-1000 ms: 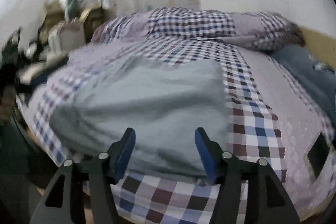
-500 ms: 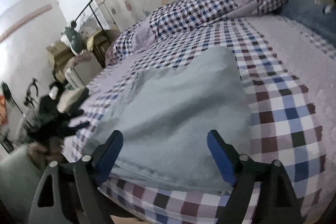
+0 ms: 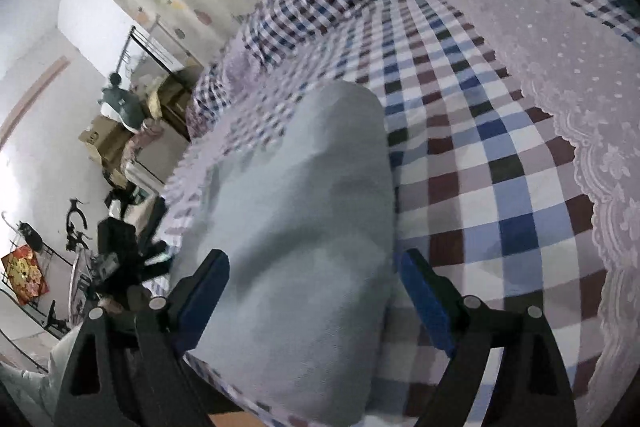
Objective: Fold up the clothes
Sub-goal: 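Grasp the folded light blue pants stack with the left gripper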
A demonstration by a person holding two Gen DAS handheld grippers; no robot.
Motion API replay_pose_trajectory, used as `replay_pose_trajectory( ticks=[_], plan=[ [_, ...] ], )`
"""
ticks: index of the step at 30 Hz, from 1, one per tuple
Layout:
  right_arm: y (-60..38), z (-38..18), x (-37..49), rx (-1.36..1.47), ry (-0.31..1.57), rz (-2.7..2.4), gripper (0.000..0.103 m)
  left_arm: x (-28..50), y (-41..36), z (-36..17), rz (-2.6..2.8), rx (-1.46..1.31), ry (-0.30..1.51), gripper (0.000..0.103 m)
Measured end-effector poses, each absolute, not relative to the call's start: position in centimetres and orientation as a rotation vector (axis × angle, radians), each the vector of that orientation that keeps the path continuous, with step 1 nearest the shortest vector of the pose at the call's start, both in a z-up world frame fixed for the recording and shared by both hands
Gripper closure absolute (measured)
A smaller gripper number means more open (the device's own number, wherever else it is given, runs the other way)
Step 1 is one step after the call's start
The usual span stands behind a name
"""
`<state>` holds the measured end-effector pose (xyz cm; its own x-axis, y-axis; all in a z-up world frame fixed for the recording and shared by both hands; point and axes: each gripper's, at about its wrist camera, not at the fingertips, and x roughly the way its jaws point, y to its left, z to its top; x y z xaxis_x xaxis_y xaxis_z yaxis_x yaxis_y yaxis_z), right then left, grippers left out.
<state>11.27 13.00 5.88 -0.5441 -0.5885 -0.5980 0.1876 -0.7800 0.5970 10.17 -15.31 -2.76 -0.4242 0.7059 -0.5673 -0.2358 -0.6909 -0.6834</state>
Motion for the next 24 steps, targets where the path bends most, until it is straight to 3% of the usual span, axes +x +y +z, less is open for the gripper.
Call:
replay_pose_trajectory(
  ticks=[3, 16, 24],
  plan=[
    [13.3, 5.0, 10.1, 1.191, -0.649, -2.262, 0.013, 9.2, -15.1, -3.0, 2.088, -1.212, -0.690, 0.001],
    [12.2, 1.9, 5.9, 1.254, -0.647, -2.018, 0.008, 5.9, -13.4, -3.7, 1.973, -1.293, -0.554, 0.001],
    [10.1, 0.5, 3.7, 1.266, -0.615, -1.880, 0.000, 4.4, -13.0, -3.9, 1.875, -1.284, -0.539, 0.001]
  ],
)
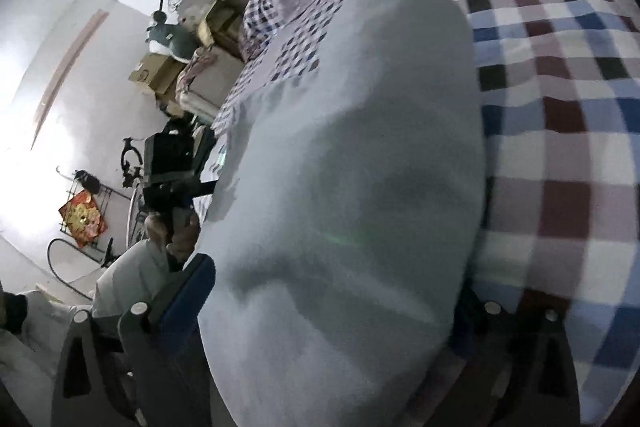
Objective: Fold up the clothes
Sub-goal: 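Grasp the folded light blue pants stack with the left gripper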
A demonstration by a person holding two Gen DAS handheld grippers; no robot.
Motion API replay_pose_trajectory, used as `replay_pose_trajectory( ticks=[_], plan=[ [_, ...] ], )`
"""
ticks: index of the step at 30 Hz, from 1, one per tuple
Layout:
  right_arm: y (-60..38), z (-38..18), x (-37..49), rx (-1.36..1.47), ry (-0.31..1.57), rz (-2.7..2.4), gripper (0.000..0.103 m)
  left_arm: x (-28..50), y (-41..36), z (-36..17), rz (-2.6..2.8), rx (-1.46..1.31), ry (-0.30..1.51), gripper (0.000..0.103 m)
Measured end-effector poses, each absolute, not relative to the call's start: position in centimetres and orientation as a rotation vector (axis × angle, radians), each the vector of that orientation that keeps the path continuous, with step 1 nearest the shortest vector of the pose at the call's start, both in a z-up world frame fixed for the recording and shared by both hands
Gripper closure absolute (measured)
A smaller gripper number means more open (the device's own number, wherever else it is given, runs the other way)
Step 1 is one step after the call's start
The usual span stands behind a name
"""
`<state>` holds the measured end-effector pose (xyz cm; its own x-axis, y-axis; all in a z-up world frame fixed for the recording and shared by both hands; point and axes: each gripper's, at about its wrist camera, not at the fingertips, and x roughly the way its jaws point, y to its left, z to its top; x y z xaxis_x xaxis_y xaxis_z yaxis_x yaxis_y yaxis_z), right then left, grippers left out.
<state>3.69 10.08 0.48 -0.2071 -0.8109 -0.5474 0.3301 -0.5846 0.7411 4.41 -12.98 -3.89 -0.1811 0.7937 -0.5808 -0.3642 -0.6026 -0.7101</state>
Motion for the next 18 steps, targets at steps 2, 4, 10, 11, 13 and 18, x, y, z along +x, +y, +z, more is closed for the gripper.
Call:
replay_pose_trajectory(
  ticks=[2, 4, 10, 11, 13, 18],
  plan=[
    [9.9, 0.3, 3.2, 1.269, -0.627, -1.864, 0.000, 4.0, -12.5, -3.9, 1.866, -1.284, -0.520, 0.001],
    [9.6, 0.0, 2.7, 1.269, -0.640, -1.850, 0.000, 3.5, -12.0, -3.9, 1.851, -1.286, -0.504, 0.001],
    [10.1, 0.0, 1.8, 1.234, -0.798, -1.770, 0.000, 3.1, -11.0, -4.2, 1.828, -1.283, -0.472, 0.001],
    [10.1, -0.1, 1.8, 1.235, -0.808, -1.760, 0.000, 3.2, -10.9, -4.2, 1.830, -1.284, -0.465, 0.001],
    [10.3, -0.1, 2.1, 1.246, -0.802, -1.753, 0.000, 3.6, -10.9, -4.2, 1.829, -1.285, -0.454, 0.001],
    [11.6, -0.3, 3.2, 1.288, -0.775, -1.751, 0.001, 4.7, -10.2, -3.9, 1.813, -1.292, -0.431, 0.001]
  ],
)
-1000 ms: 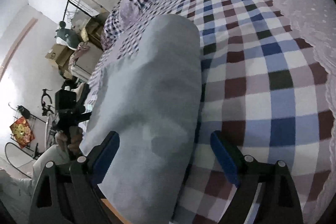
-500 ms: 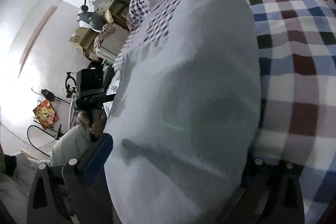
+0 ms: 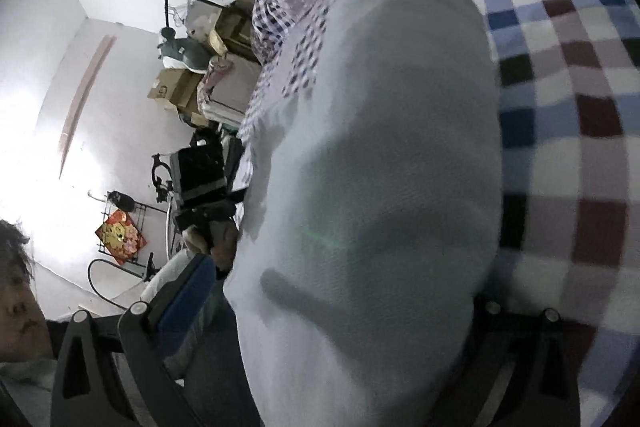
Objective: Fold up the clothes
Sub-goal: 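Grasp the folded light blue pants stack with the left gripper, then lift the folded pants with the left gripper and carry them off the bed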
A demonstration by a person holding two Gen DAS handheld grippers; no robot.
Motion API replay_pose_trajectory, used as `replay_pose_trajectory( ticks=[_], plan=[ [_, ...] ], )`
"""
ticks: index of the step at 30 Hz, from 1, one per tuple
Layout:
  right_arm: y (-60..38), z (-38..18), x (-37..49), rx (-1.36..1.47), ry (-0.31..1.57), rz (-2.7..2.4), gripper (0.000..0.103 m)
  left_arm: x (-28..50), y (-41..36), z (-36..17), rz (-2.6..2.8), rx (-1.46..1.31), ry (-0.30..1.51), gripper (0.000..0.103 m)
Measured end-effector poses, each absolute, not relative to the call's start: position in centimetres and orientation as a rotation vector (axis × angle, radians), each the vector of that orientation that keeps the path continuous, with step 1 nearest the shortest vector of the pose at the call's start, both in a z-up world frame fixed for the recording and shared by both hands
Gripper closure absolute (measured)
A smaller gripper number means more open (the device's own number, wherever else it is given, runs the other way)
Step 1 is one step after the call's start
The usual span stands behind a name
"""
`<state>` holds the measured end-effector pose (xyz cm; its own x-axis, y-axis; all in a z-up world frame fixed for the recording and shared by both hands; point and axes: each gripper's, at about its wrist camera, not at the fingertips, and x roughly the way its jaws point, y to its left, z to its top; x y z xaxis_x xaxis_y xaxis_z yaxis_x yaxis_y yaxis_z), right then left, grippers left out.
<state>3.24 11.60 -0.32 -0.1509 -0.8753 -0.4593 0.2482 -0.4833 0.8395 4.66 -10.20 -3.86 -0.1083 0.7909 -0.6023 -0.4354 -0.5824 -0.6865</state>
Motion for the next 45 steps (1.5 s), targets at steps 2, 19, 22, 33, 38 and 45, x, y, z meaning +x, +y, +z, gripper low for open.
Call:
replay_pose_trajectory(
  ticks=[2, 19, 22, 33, 38, 45],
  plan=[
    [12.4, -0.3, 3.4, 1.284, -0.787, -1.759, 0.001, 5.4, -10.3, -3.8, 1.786, -1.314, -0.436, 0.001],
    [7.3, -0.2, 0.0, 1.338, -0.678, -1.823, 0.000, 5.0, -9.2, -4.8, 1.732, -1.427, -0.598, 0.001],
    [6.7, 1.0, 1.0, 1.324, -0.656, -1.888, 0.001, 5.2, -8.7, -4.7, 1.765, -1.442, -0.560, 0.001],
    [2.7, 3.2, 4.2, 1.388, -0.256, -2.265, 0.026, 8.9, -7.3, -3.2, 2.042, -1.433, -0.308, 0.019],
    [-0.2, 4.3, 6.7, 1.340, 0.022, -2.453, 0.040, 10.1, -7.9, -2.6, 2.103, -1.422, -0.321, 0.044],
    [-5.9, 6.0, 11.2, 1.204, 0.438, -2.690, 0.055, 12.7, -9.0, -1.1, 2.174, -1.347, -0.345, 0.069]
  ],
)
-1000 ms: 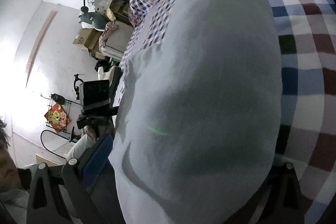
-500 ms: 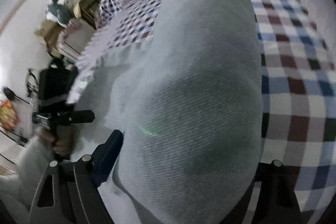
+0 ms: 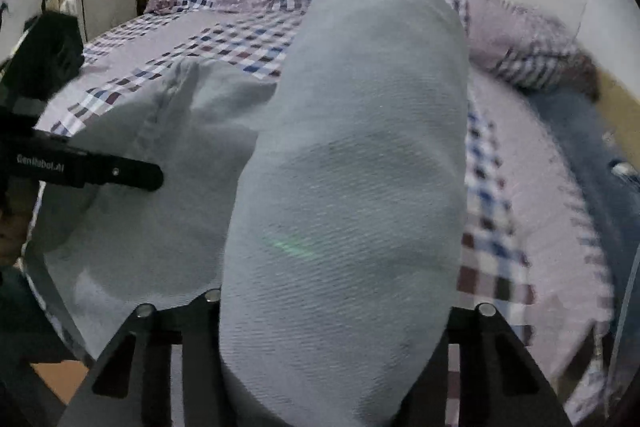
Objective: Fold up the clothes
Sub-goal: 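Lift the folded pants with the left gripper and carry them off the bed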
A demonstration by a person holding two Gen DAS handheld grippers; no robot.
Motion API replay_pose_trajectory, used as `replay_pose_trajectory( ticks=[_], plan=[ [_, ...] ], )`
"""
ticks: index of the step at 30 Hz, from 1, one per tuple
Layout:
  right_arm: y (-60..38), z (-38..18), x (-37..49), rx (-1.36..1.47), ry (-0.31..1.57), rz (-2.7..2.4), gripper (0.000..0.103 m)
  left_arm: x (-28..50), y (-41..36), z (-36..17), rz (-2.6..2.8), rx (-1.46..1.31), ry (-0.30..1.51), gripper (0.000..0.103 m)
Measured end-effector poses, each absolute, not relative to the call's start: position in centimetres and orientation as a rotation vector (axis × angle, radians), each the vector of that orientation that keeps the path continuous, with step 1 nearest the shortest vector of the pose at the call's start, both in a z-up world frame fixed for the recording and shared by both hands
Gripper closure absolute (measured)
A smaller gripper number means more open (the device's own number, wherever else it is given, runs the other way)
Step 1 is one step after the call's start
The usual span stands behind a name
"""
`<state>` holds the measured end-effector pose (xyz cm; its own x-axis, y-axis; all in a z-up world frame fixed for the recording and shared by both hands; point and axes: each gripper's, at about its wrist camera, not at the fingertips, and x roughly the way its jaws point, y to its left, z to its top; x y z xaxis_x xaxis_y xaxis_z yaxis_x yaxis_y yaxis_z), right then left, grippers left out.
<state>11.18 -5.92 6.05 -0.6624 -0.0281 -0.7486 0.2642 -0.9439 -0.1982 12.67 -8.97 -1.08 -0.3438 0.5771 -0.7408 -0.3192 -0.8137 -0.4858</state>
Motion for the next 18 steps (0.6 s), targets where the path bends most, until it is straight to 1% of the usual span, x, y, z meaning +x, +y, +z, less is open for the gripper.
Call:
replay_pose_trajectory(
  ticks=[1, 2, 7, 11, 14, 18],
  plan=[
    [-6.1, 6.2, 11.6, 1.188, 0.445, -2.704, 0.055, 13.2, -9.1, -0.8, 2.183, -1.332, -0.346, 0.073],
    [-6.3, 6.4, 12.1, 1.173, 0.453, -2.717, 0.056, 13.9, -8.9, -0.4, 2.200, -1.320, -0.335, 0.074],
    [-6.9, 6.7, 14.7, 1.156, 0.451, -2.736, 0.057, 17.8, -8.6, 0.7, 2.248, -1.281, -0.331, 0.077],
    [-8.0, 7.4, 17.3, 1.117, 0.486, -2.750, 0.058, 21.2, -9.6, 1.0, 2.291, -1.243, -0.347, 0.078],
    [-9.1, 8.3, 19.4, 1.093, 0.519, -2.738, 0.059, 23.7, -9.2, 1.6, 2.322, -1.222, -0.378, 0.078],
    [-11.4, 9.9, 21.5, 1.024, 0.599, -2.714, 0.059, 27.4, -11.9, 2.7, 2.380, -1.153, -0.477, 0.078]
  ],
)
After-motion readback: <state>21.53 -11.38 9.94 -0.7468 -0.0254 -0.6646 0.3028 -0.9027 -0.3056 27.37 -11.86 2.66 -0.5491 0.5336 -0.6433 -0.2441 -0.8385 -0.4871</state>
